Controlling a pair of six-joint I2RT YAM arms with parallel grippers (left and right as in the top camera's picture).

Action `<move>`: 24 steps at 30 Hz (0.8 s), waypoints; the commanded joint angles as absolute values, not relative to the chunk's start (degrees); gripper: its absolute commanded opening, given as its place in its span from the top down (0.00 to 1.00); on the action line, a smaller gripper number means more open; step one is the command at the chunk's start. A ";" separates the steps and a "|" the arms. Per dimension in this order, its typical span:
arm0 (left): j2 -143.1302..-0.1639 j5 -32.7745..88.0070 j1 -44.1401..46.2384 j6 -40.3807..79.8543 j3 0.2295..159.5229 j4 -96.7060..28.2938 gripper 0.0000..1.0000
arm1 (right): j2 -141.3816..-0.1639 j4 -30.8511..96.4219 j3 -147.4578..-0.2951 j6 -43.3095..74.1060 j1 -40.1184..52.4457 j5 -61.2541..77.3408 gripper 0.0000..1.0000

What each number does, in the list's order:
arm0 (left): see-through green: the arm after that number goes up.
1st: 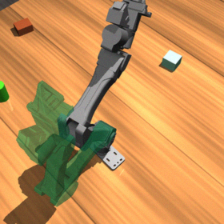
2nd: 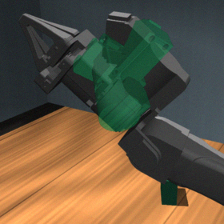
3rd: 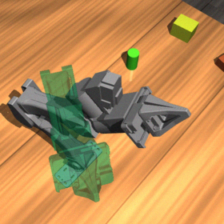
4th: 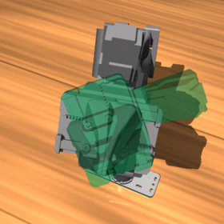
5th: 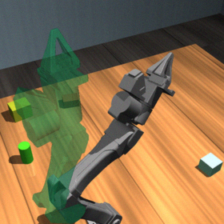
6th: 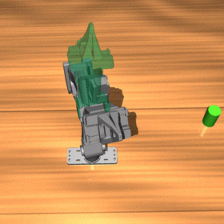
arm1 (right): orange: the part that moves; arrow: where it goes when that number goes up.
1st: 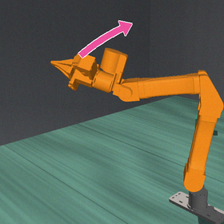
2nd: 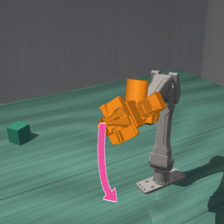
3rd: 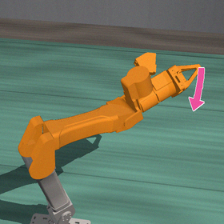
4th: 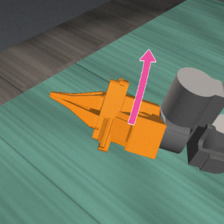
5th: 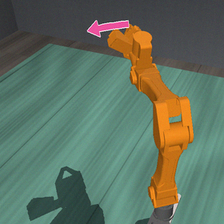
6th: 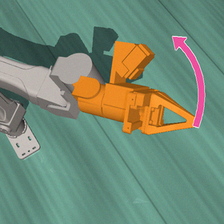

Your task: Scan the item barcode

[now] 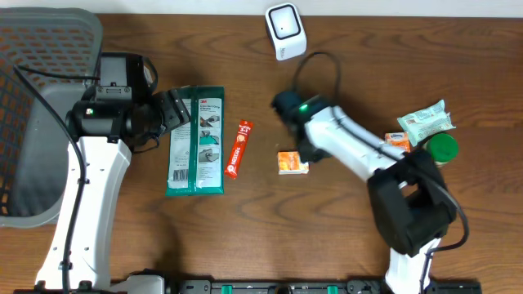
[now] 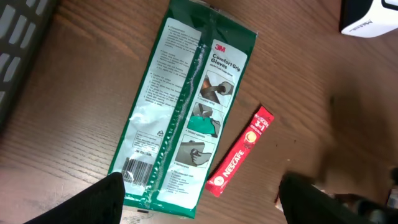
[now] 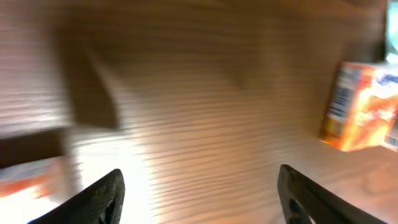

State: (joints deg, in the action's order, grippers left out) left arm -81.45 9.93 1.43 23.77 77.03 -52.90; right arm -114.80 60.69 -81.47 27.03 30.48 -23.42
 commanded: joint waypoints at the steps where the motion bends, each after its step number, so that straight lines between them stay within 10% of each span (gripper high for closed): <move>1: -81.25 9.58 1.26 23.40 77.52 -53.10 0.20 | -114.96 60.66 -83.00 20.36 28.49 -20.47 0.29; 24: -81.25 9.58 1.26 23.40 77.52 -53.10 0.20 | -114.87 58.54 -84.12 13.69 32.27 -0.97 0.34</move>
